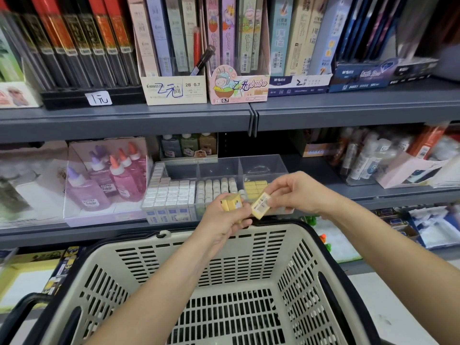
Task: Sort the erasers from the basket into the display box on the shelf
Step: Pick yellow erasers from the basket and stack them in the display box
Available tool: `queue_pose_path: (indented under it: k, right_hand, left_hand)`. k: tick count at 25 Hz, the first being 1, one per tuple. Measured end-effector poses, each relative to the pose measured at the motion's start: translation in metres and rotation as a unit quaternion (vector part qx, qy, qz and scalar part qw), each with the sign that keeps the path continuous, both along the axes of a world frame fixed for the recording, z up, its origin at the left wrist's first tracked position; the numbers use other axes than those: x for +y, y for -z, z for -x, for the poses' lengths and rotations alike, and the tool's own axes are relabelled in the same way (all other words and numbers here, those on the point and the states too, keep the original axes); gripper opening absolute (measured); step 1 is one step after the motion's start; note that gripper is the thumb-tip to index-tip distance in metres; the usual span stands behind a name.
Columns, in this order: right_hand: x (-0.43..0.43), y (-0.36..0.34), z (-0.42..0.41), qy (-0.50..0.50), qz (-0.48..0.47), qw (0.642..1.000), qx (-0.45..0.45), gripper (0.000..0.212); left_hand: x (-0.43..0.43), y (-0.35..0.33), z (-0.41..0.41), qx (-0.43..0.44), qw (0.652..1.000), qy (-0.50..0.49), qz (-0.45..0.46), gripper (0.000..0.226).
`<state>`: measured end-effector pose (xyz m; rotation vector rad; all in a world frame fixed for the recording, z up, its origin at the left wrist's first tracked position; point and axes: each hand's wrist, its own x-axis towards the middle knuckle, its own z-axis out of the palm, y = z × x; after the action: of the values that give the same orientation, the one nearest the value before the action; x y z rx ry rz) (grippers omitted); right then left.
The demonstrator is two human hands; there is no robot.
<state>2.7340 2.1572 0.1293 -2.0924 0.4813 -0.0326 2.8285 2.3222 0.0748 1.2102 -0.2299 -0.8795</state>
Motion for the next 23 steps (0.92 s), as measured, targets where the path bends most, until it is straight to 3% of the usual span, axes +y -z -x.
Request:
queue_pose_path:
  k: [2, 4, 7, 15, 20, 23]
  right_hand:
    - [-0.019, -0.010, -0.006, 0.073, 0.085, 0.992, -0.060, 0.016]
    - [-0.038, -0.018, -0.012, 0.128, 0.231, 0.962, -0.076, 0.017]
    - [-0.050, -0.008, -0.022, 0.081, 0.367, 0.926, -0.039, 0.024]
    - [-0.048, 0.026, -0.039, 0.035, 0.410, 0.912, -0.001, 0.024]
    - [-0.046, 0.037, -0.050, 0.009, 0.455, 0.888, 0.074, 0.023]
    - [-0.048, 0.030, -0.051, -0.004, 0.429, 0.898, 0.101, 0.024]
  left_hand:
    - [0.002, 0.003, -0.003, 0.007, 1.000, -0.007, 0.004, 0.036]
    - [0.006, 0.004, -0.006, 0.013, 1.000, -0.010, 0.001, 0.025]
    - [0.010, 0.006, -0.007, 0.016, 1.000, -0.010, -0.007, 0.017]
    - [0.017, 0.008, -0.008, 0.030, 0.999, -0.016, -0.007, 0.015]
    - [0.019, 0.009, -0.007, 0.028, 0.999, -0.015, -0.006, 0.014]
    - [0.019, 0.008, -0.005, 0.031, 0.999, -0.018, -0.006, 0.016]
